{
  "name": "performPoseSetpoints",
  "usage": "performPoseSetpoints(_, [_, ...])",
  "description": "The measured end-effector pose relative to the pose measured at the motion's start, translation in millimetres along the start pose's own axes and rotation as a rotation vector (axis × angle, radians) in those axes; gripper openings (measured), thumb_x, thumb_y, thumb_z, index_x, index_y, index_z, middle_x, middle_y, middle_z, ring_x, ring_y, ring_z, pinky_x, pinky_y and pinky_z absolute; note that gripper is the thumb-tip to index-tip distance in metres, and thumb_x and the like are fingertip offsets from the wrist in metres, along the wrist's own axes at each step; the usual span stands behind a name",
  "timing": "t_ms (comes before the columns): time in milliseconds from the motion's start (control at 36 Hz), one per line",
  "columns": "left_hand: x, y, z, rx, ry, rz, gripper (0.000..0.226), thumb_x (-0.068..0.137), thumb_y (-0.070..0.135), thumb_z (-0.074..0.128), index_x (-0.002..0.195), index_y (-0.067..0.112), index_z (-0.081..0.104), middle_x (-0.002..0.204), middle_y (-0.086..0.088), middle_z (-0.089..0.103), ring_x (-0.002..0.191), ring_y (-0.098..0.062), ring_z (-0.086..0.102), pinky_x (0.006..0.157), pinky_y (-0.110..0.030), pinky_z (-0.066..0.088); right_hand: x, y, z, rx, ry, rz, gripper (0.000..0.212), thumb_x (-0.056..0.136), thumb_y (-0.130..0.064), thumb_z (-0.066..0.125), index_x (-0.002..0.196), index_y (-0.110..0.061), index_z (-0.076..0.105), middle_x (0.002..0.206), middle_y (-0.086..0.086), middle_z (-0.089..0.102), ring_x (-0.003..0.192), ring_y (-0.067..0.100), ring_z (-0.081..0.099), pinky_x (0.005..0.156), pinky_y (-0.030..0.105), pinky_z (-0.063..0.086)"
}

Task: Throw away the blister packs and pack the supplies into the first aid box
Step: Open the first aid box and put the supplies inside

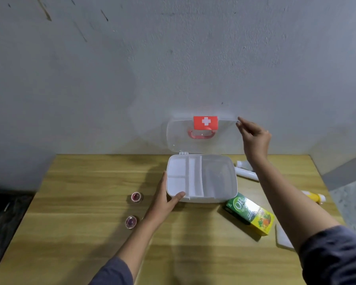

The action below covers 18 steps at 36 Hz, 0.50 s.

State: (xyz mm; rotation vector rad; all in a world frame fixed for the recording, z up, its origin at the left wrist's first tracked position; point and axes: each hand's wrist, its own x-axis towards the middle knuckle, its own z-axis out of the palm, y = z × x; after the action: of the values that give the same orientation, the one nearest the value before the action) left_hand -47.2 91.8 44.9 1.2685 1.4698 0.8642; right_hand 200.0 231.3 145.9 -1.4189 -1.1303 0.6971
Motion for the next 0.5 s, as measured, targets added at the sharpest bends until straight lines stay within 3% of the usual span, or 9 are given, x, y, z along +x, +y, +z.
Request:
performPoseSetpoints(111, [0, 8, 3, 0.049, 0.007, 0.033, 0.096, 0.069, 0.056, 0.070, 0.139, 0.047, 0.005, 0.143, 0.033, 0.015, 0.138, 0.004, 0.018, 0.113, -0.027, 0.021, -2, -1, -1, 0.010, -0.023, 0.039, 0.030, 0.084, -0.012, 0.066, 0.112, -0.002, 0.065, 0.110, 0.002, 0.064, 0.080, -0.018, 0.060, 0.087, 0.009, 0.049])
performPoseSetpoints(167, [0, 12, 6, 0.082, 0.020, 0.041, 0.103, 0.071, 0.046, 0.074, 0.144, 0.035, 0.002, 0.142, 0.029, 0.011, 0.135, 0.004, 0.015, 0.109, -0.022, 0.020, -7, 0, -4, -0.017, -0.050, 0.074, 0.034, 0.084, -0.013, 0.066, 0.116, -0.003, 0.063, 0.113, 0.007, 0.066, 0.092, -0.003, 0.062, 0.090, 0.013, 0.049])
performPoseSetpoints(222, [0, 14, 8, 0.107, 0.030, 0.042, 0.105, 0.073, 0.037, 0.075, 0.146, 0.028, 0.001, 0.144, 0.022, 0.011, 0.134, 0.004, 0.013, 0.107, -0.021, 0.020, -17, 5, -14, -0.068, -0.092, 0.090, 0.038, 0.084, -0.013, 0.066, 0.121, -0.004, 0.059, 0.115, 0.010, 0.066, 0.100, 0.009, 0.061, 0.085, 0.005, 0.048])
performPoseSetpoints(250, [0, 15, 8, 0.109, 0.029, 0.040, 0.106, 0.073, 0.036, 0.075, 0.147, 0.026, 0.000, 0.146, 0.018, 0.011, 0.134, 0.003, 0.013, 0.108, -0.022, 0.020, -24, 8, -20, -0.100, -0.119, 0.095, 0.040, 0.085, -0.014, 0.066, 0.123, -0.005, 0.058, 0.117, 0.010, 0.066, 0.103, 0.011, 0.061, 0.084, 0.006, 0.048])
performPoseSetpoints(361, [0, 14, 9, 0.101, 0.026, 0.022, 0.111, 0.070, 0.038, 0.077, 0.147, 0.026, -0.002, 0.152, 0.013, 0.008, 0.141, -0.006, 0.010, 0.116, -0.040, 0.022, -70, 26, -55, -0.268, -0.221, 0.127, 0.045, 0.086, -0.017, 0.064, 0.128, -0.008, 0.052, 0.125, 0.009, 0.061, 0.116, 0.020, 0.056, 0.091, 0.028, 0.046])
performPoseSetpoints(444, [0, 16, 11, 0.096, 0.042, 0.044, 0.109, 0.071, 0.032, 0.078, 0.147, 0.025, 0.000, 0.147, 0.015, 0.011, 0.137, -0.004, 0.014, 0.115, -0.041, 0.024, -109, 48, -80, -0.452, -0.316, 0.145, 0.050, 0.083, -0.021, 0.067, 0.129, -0.011, 0.050, 0.130, 0.008, 0.057, 0.120, 0.022, 0.053, 0.095, 0.029, 0.041])
performPoseSetpoints(500, [1, 13, 12, 0.102, 0.052, 0.053, 0.109, 0.071, 0.031, 0.078, 0.147, 0.024, 0.000, 0.152, 0.008, 0.013, 0.138, -0.008, 0.016, 0.115, -0.041, 0.024, -129, 63, -92, -0.583, -0.422, 0.182, 0.061, 0.080, -0.028, 0.070, 0.133, -0.012, 0.044, 0.137, 0.008, 0.051, 0.125, 0.022, 0.047, 0.099, 0.028, 0.036])
